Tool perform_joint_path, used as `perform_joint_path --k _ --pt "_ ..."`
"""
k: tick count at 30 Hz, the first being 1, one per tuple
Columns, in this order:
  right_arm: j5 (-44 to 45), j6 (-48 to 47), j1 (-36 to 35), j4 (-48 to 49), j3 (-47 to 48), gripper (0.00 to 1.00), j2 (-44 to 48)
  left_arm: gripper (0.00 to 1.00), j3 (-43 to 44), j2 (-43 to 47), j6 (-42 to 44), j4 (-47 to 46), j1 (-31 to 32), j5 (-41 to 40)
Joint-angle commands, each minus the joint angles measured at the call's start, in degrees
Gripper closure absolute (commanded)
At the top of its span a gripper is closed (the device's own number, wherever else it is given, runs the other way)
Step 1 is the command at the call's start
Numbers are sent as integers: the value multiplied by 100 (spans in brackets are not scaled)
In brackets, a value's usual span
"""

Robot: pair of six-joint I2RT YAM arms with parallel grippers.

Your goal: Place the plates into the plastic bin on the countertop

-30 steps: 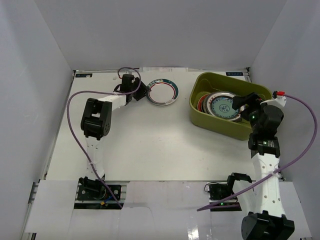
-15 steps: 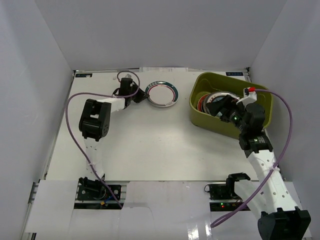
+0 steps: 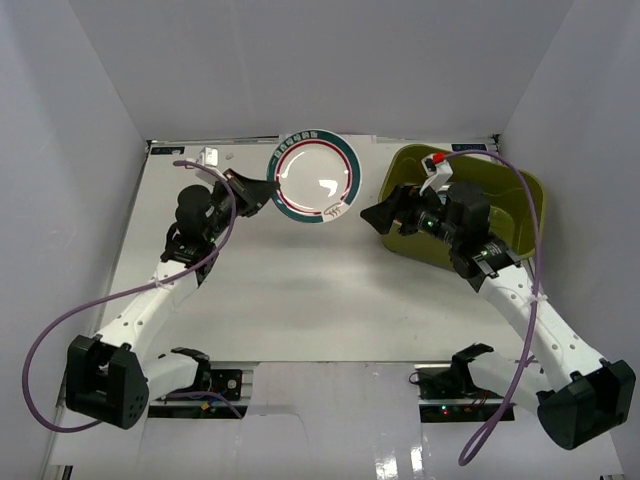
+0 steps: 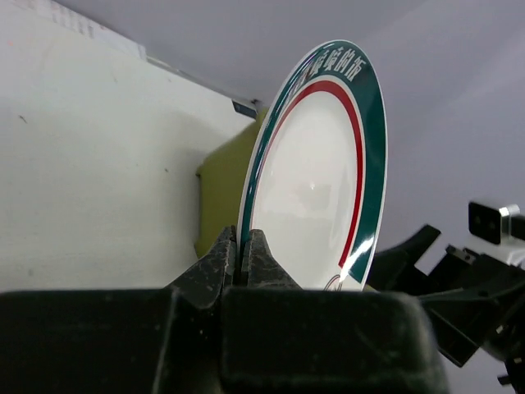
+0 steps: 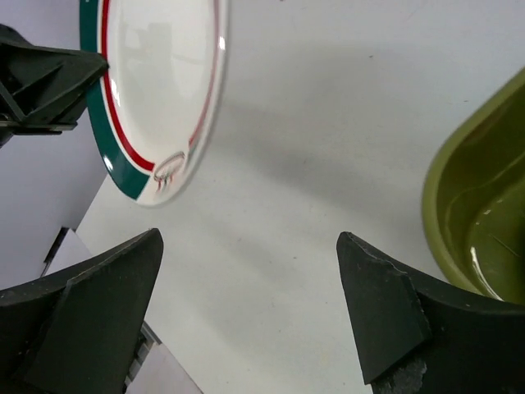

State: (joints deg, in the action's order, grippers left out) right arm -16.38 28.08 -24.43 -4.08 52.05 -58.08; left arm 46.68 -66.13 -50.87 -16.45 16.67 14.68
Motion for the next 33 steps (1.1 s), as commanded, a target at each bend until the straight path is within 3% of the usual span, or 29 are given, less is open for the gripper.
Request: perform_joint_path --k 1,8,10,11,16,17,18,20,21,23,24,25,28,33 --pt "-137 -180 -317 249 332 8 -97 100 -273 213 34 98 117 378" --pt "-190 128 -379 740 95 6 -220 100 -334 619 51 256 214 703" --pt "-68 207 -405 777 77 2 -343 100 -308 654 34 239 293 895" --pt "20 216 -414 777 42 13 -379 100 -308 680 25 238 311 949" --pt "609 312 -414 742 33 35 -467 100 -299 908 42 273 355 1265" --pt "662 356 -414 759 33 71 -441 100 -291 961 42 308 364 1344" --pt "776 391 -405 803 16 84 -406 96 -273 970 86 352 355 1371" --pt "1047 444 -405 917 -20 92 -204 81 -107 979 209 799 355 1302" --pt "1267 436 -396 926 -20 92 -134 52 -36 988 392 975 355 1275" --pt "1697 331 -370 795 24 92 112 26 209 1049 630 1581 355 1222" --pt "2170 226 -248 716 68 92 244 6 315 1136 988 1879 364 1135" --pt "2322 181 -125 524 138 92 315 2 412 1207 1200 2395 364 1073" --pt "2683 119 638 338 121 92 570 2 667 1593 2097 3433 364 477" --pt "2518 382 2368 241 -63 92 580 2 169 2549 3003 4228 364 -779"
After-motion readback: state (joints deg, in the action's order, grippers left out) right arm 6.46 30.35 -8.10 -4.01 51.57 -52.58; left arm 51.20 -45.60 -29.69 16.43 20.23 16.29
